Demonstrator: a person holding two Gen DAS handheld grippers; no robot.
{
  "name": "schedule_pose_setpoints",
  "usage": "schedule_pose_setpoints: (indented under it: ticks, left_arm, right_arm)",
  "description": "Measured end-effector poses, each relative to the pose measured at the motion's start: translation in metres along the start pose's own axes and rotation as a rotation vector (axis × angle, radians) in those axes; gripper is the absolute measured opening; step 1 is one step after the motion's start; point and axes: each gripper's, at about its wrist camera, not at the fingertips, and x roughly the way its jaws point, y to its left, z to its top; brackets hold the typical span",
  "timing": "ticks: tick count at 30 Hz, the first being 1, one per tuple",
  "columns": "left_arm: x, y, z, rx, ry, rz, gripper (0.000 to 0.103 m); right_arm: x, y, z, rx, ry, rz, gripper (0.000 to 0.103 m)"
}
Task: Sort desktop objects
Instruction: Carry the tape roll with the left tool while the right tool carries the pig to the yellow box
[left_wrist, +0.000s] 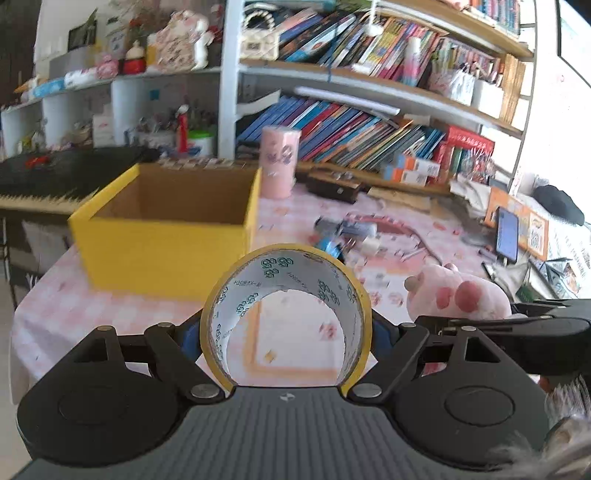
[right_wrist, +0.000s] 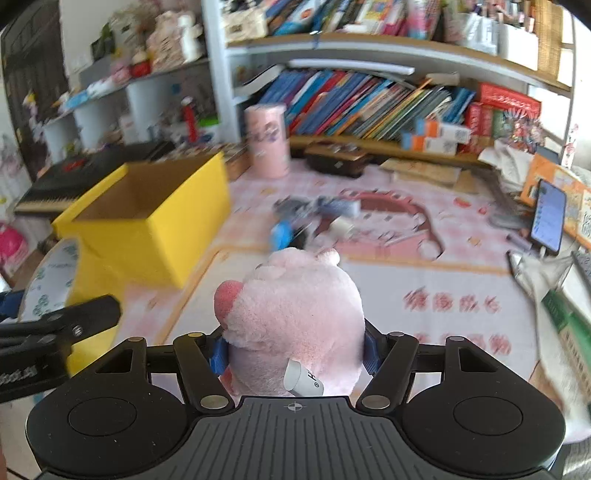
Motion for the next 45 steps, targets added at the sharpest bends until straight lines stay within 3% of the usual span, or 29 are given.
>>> schedule_pose_setpoints:
  ticks: [17, 45]
  left_arm:
    - [-0.06, 0.084, -0.036, -0.017, 0.019, 0.038, 0.082]
    - [-0.073, 0.149, -0.044, -0.121, 0.016, 0.114, 0.082]
  right_arm:
    - [-0.028, 0.104, -0.042, -0.044, 0.043, 0.048, 0.067]
    - [-0.011, 0.171, -0.037, -0.148, 0.08, 0.118, 0.067]
